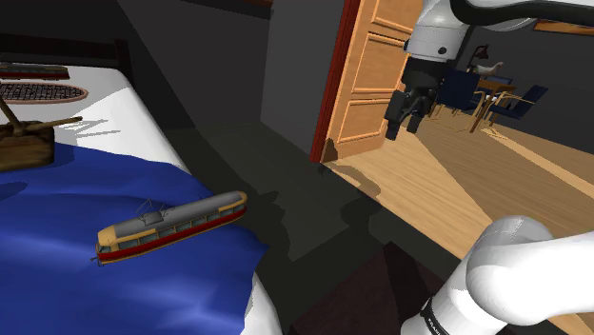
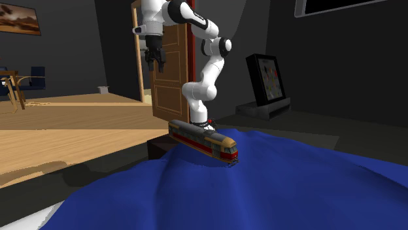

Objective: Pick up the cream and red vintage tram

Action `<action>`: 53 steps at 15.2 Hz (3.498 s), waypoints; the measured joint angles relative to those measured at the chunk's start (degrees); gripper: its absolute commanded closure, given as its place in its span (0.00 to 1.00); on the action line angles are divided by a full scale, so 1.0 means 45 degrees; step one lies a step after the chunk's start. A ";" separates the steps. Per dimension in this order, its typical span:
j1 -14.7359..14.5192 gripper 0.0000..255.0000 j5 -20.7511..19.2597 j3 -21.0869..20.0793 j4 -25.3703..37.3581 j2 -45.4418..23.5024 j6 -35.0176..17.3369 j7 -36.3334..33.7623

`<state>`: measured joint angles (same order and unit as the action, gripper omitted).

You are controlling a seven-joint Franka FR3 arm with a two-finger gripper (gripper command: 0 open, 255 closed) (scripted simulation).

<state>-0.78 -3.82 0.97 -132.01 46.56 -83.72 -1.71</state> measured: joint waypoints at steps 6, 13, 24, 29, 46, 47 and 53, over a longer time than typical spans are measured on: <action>-0.0720 0.00 0.0186 -0.0261 0.0576 -0.1660 -0.1015 0.0816; -0.1846 0.00 0.0444 -0.0827 0.1884 -0.4270 -0.2220 0.2277; -0.3410 0.00 0.0560 -0.2129 0.4232 -0.8046 -0.3514 0.4311; -0.4061 0.00 0.0403 -0.2782 0.5370 -0.9568 -0.3812 0.5185; -0.5914 0.00 -0.0577 -0.4491 0.7707 -1.3164 -0.4759 0.7044; -0.5916 0.00 -0.0608 -0.4481 0.7649 -1.3249 -0.4897 0.7038; -0.5914 1.00 -0.0640 -0.4474 0.7305 -1.3295 -0.5295 0.7006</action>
<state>-27.39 -6.70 -19.16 -99.14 -13.26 -107.54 29.82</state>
